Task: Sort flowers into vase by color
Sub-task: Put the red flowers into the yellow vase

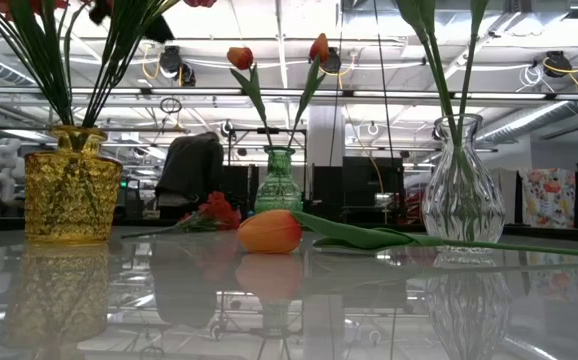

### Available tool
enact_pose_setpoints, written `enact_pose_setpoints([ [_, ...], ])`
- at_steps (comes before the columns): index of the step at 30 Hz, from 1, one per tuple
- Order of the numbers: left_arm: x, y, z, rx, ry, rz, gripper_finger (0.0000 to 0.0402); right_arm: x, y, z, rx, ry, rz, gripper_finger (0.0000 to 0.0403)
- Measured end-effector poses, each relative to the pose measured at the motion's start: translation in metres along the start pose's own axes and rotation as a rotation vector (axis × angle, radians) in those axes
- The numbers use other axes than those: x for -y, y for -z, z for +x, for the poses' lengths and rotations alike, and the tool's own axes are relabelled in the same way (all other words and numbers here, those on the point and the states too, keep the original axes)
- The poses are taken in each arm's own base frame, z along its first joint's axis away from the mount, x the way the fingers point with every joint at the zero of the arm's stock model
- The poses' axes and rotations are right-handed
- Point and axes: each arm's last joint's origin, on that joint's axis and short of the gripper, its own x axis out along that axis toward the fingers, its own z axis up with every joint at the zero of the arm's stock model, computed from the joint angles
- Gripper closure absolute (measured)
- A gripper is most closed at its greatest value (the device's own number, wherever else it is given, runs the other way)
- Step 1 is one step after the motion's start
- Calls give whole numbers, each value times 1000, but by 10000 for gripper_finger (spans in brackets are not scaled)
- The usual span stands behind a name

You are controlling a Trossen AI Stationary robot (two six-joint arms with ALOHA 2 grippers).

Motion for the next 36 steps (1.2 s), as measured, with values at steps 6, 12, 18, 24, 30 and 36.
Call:
enact_pose_setpoints([
  [6,-13,11,43,-36,112,-117,270,9,4,8,-44,29,-3,403],
  [12,-21,40,72,-186,115,-227,270,11,11,9,-104,35,24,403],
  [18,-13,65,84,-244,138,-292,247,12,18,8,-161,40,81,403],
  [24,-6,88,103,-295,115,-327,185,12,21,7,-184,50,142,403],
  [30,3,96,125,-320,129,-355,144,7,21,3,-176,38,161,403],
  [36,13,111,148,-408,96,-375,134,0,21,-4,-165,18,177,403],
])
